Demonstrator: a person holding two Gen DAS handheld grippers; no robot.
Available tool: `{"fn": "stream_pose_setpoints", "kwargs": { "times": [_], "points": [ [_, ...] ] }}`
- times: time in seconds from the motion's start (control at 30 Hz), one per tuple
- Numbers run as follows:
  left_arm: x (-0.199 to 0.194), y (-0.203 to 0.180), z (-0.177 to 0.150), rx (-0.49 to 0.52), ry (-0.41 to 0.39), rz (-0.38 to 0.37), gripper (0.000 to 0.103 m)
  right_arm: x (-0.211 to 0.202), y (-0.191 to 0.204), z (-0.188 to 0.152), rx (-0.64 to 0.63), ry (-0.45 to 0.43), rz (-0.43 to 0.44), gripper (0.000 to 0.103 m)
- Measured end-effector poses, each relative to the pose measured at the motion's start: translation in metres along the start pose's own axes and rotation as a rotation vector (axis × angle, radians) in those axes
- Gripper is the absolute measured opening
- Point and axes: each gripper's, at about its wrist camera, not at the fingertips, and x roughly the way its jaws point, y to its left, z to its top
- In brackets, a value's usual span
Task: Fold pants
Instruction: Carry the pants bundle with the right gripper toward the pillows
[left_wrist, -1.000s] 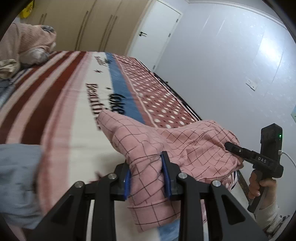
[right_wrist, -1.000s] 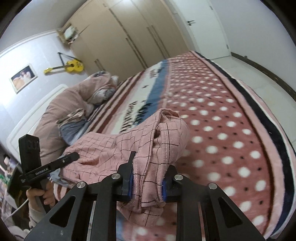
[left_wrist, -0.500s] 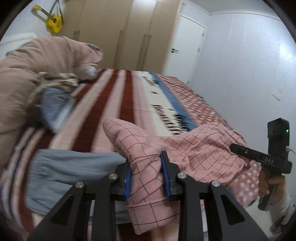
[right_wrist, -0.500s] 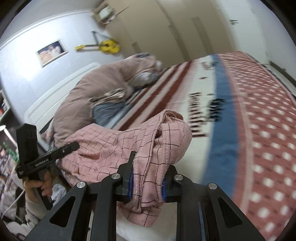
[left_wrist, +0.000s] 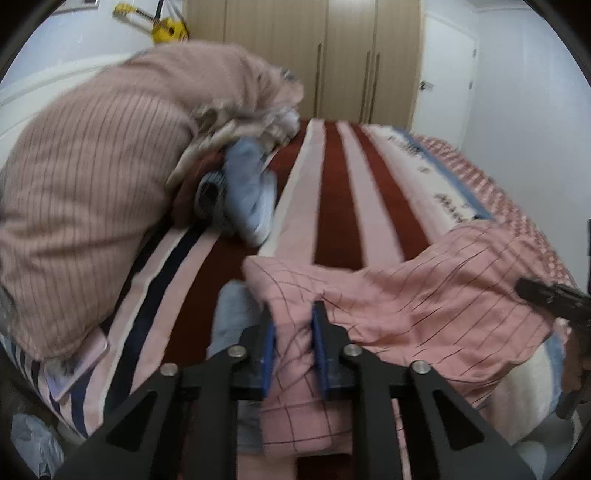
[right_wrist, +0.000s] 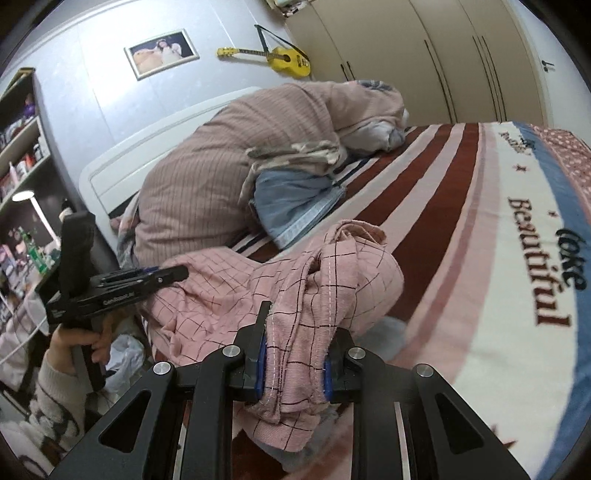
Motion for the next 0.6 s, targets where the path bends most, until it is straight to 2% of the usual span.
{"fn": "stream_pose_setpoints", "kwargs": {
  "times": [0.1,0.17,0.2,0.23,0.3,0.4,0.53,0.6],
  "points": [
    [0.019,0.01,-0.013,-0.021,0.044,0.007,0.013,0.009,-0.001,-0.011,0.004,0.01,-0.02,0.016],
    [0.028,0.015,-0.021,-0.05,0.061,-0.022,0.015,0.012,-0.006,-0.016,0.017,0.028,-0.025,0.016],
    [0.03,0.015,-0.022,-0.06,0.062,-0.031,0.021,0.013,-0.008,-0.017,0.025,0.038,-0.024,0.017],
    [0.03,0.017,-0.024,-0.069,0.055,-0.022,0.033,0.012,-0.01,-0.018,0.027,0.044,-0.024,0.017],
    [0.027,0.019,-0.025,-0.077,0.045,-0.002,0.041,0.013,-0.009,-0.019,0.02,0.06,-0.031,0.017],
    [0.025,0.019,-0.023,-0.076,0.057,-0.01,0.041,0.015,-0.01,-0.02,0.042,0.067,-0.028,0.017],
    [0.031,0.019,-0.024,-0.135,0.108,-0.155,0.041,0.013,-0.009,-0.02,0.04,0.065,-0.032,0.017],
    [0.036,0.013,-0.023,-0.138,0.124,-0.161,0.041,0.012,-0.009,-0.021,0.037,0.069,-0.032,0.017]
  ]
}}
